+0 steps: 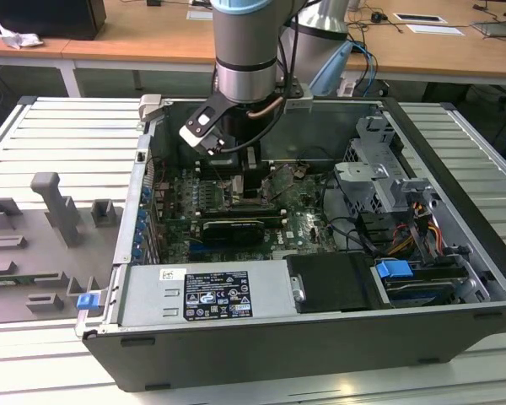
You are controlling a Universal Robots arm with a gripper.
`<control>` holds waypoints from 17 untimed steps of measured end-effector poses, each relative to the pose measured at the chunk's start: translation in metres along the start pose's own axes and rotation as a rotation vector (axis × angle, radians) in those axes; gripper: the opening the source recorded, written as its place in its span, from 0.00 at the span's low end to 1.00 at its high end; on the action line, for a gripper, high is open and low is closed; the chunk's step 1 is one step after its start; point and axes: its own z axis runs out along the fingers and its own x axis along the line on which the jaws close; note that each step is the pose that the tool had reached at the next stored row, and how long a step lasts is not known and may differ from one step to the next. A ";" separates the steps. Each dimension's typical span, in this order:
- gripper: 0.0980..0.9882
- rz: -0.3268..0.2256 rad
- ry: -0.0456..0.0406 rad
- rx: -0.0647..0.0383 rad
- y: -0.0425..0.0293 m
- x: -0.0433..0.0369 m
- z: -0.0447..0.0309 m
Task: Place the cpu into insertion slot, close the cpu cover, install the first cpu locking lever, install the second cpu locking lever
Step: 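Place the cpu into insertion slot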
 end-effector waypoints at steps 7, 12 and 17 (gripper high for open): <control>0.50 0.000 -0.0001 0.000 -0.0012 0.0008 0.0059; 0.50 0.000 -0.0001 0.000 -0.0014 0.0088 0.0113; 0.50 0.000 -0.0011 0.000 -0.0019 0.0181 0.0197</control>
